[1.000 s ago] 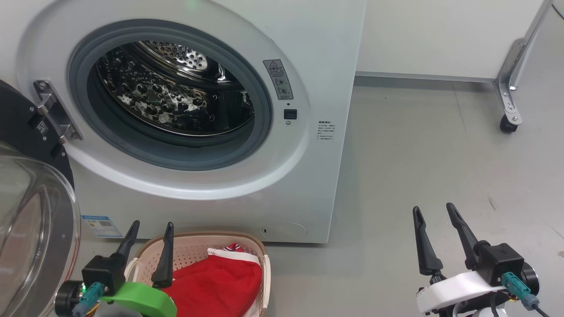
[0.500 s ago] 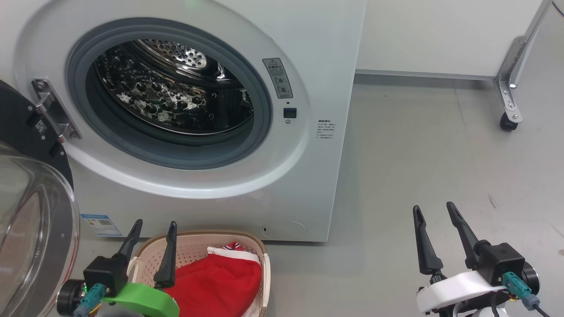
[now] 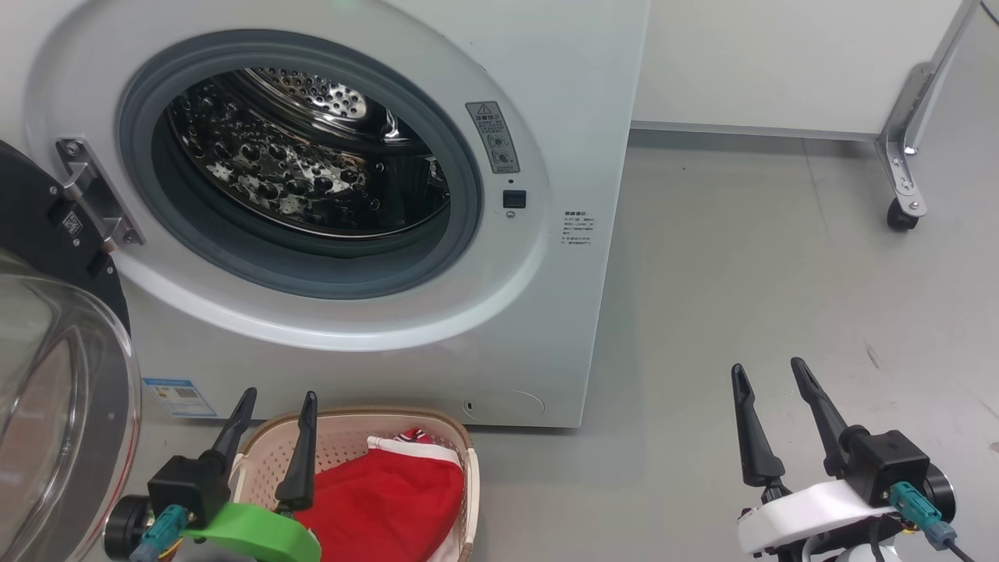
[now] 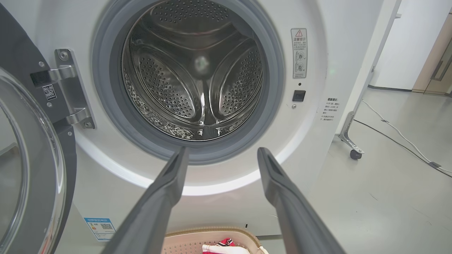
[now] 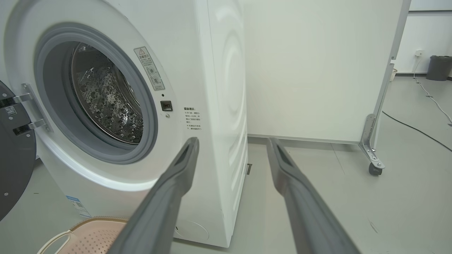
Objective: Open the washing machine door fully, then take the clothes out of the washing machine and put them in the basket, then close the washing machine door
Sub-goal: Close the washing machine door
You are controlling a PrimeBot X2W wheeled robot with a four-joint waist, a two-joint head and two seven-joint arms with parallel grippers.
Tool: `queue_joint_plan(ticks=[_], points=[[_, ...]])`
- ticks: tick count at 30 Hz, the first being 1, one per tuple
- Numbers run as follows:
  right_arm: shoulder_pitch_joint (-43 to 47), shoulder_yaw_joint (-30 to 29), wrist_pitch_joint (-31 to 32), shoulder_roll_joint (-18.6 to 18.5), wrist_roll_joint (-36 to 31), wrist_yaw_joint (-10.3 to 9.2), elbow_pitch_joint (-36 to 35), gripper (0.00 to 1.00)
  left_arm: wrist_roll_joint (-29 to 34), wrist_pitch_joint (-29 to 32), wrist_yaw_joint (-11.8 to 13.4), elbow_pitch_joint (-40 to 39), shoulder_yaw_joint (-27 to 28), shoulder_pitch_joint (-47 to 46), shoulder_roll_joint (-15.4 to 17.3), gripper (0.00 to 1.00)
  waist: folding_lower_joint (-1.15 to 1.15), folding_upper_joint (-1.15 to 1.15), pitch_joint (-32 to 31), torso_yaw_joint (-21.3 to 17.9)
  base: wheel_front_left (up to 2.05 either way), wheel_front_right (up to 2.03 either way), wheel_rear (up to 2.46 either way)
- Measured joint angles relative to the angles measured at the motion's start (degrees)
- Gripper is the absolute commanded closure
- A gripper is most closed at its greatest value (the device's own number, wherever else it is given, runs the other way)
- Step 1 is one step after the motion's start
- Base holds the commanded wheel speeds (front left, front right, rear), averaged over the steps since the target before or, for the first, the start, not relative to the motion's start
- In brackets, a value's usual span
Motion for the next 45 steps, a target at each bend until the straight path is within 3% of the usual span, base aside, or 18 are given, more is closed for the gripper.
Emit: queue_joint_plan(ticks=[25,45], points=[[0.0,-0.1,0.0,0.1,0.0,0.0,0.0,0.0,-2.4,0.4,-0.4,-0.6,-0.2,0.8,0.0,0.0,0.0,0.0,-0.4,-0.3,-0.08,0.08,0.0],[0.0,-0.3,0.0,0.3,0.0,0.25,0.0,0.0,-2.5,1.3,-0.4,-1.3,-0.2,0.9,0.0,0.0,0.0,0.0,-0.6,-0.4,-0.81,0.81,0.0]])
